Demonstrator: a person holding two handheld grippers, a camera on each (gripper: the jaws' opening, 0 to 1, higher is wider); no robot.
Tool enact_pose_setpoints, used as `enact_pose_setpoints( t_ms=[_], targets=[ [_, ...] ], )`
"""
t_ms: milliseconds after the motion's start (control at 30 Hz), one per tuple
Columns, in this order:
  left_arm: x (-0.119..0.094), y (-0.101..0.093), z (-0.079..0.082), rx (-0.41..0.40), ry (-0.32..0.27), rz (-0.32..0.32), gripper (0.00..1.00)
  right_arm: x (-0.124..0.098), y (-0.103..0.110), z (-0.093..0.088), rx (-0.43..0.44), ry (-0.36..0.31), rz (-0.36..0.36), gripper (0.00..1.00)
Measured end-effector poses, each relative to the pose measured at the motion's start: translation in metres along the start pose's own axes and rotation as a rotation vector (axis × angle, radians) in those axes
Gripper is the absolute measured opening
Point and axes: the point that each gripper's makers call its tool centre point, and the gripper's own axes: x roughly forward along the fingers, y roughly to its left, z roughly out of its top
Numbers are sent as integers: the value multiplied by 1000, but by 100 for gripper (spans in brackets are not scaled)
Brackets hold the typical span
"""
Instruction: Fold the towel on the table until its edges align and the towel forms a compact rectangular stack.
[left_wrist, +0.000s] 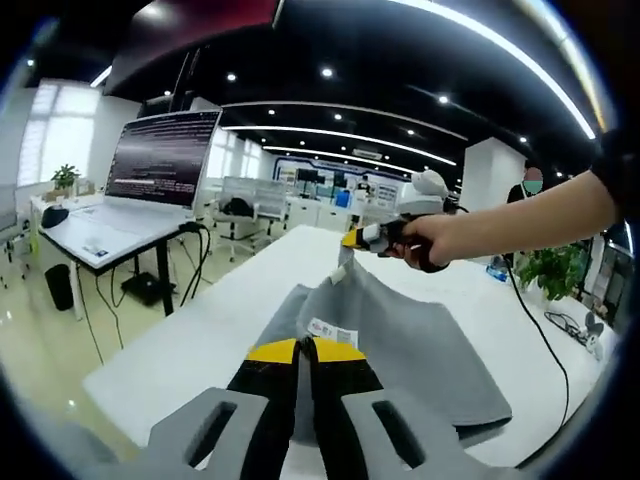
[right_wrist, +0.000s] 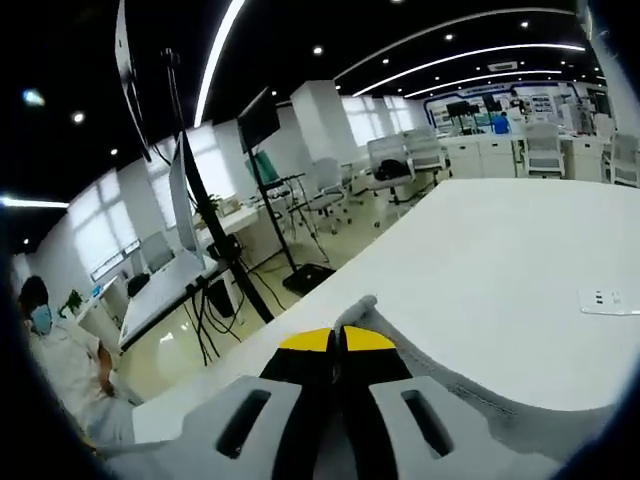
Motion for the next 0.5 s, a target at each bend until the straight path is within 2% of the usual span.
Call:
enact_pose_setpoints(
  t_ms=[133, 200, 267, 400, 500],
  targets=[
    [-6, -5, 17, -4, -41, -11, 4, -9, 7, 23, -22, -62, -15, 0],
    [-9, -4, 22, -7, -58, -12, 4, -15, 8, 35, -54, -102, -43, 0],
    [-11, -2, 25, -9, -67, -6, 4, -15, 9, 41, -45, -113, -41, 0],
    [-8, 4, 18, 2, -45, 5, 4, -8, 18, 37, -57, -101, -17, 0],
    [-4, 13, 2, -2, -5, 25, 4, 5, 22, 21, -62, -60, -4, 0]
  ],
)
